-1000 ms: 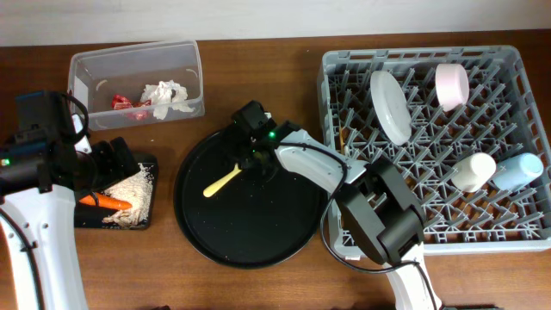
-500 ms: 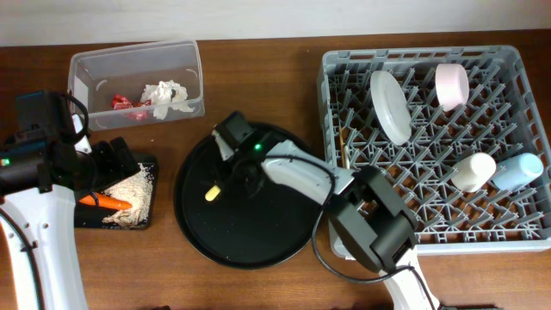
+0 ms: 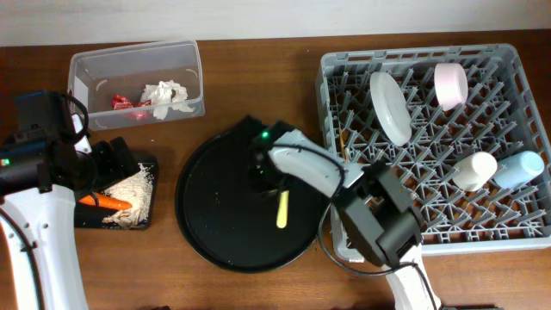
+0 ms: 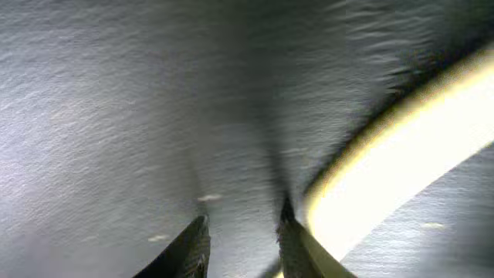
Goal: Sort waste into correct bins and load items into the dishwasher rack
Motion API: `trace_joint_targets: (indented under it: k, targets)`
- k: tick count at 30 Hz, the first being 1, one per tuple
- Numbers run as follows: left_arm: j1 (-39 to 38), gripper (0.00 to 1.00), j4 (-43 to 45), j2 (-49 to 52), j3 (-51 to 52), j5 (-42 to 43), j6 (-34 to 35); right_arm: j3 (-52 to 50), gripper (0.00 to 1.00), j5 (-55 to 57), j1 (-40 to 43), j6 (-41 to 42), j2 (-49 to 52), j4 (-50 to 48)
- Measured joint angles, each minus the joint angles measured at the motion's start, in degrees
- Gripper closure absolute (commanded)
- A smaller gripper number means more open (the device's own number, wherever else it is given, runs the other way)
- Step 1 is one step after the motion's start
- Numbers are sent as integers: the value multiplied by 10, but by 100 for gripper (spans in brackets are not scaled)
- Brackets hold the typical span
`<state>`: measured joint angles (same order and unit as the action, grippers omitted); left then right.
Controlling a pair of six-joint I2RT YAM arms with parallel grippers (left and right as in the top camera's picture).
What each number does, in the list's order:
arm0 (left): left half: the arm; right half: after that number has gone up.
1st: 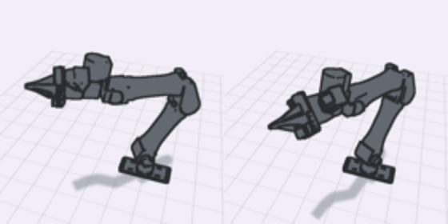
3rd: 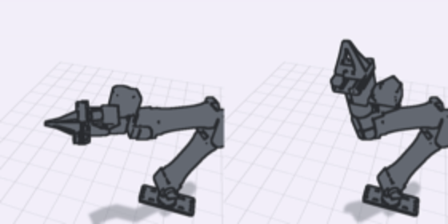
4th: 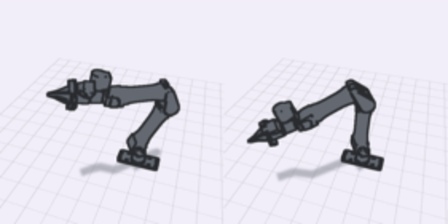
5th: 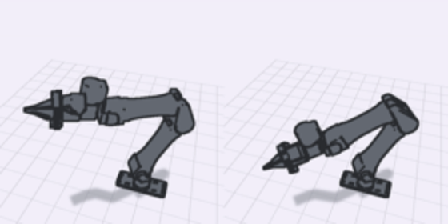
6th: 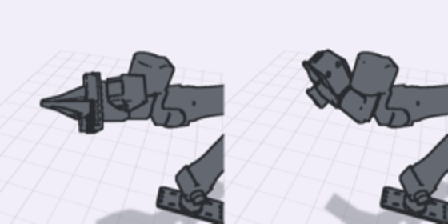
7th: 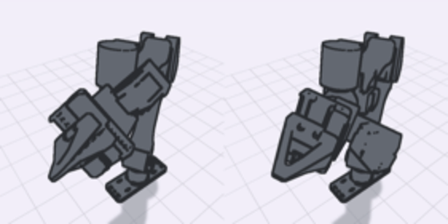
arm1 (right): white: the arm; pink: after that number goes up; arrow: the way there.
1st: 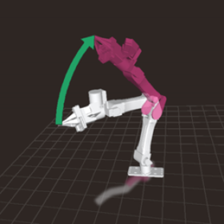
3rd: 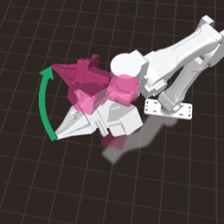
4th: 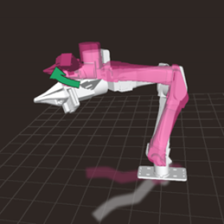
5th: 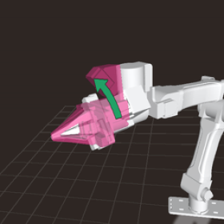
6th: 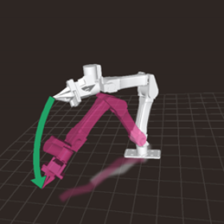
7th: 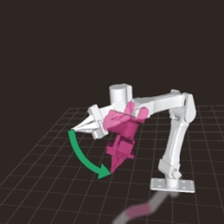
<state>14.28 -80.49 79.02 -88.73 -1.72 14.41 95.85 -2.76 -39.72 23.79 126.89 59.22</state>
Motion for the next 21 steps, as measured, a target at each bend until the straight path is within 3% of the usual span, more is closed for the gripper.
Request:
trace_joint_targets:
  k: [5,7,8,12,13,16,21]
  targets:
    - [0,1,0,0,0,0,0,-1,59,64,48,20,-47,112]
    - [0,1,0,0,0,0,0,-1,38,54,48,74,-71,131]
    - [0,1,1,0,0,0,0,-2,33,34,47,109,-79,119]
    - [0,1,-1,0,0,0,0,-91,34,-38,47,154,-87,1]
    - [0,1,-1,0,0,0,0,-115,39,-43,45,163,-87,-47]
    - [0,1,-2,0,0,2,0,-187,83,-38,41,206,-113,-131]
    - [0,1,-4,0,0,2,0,-204,96,-12,41,218,-123,-146]
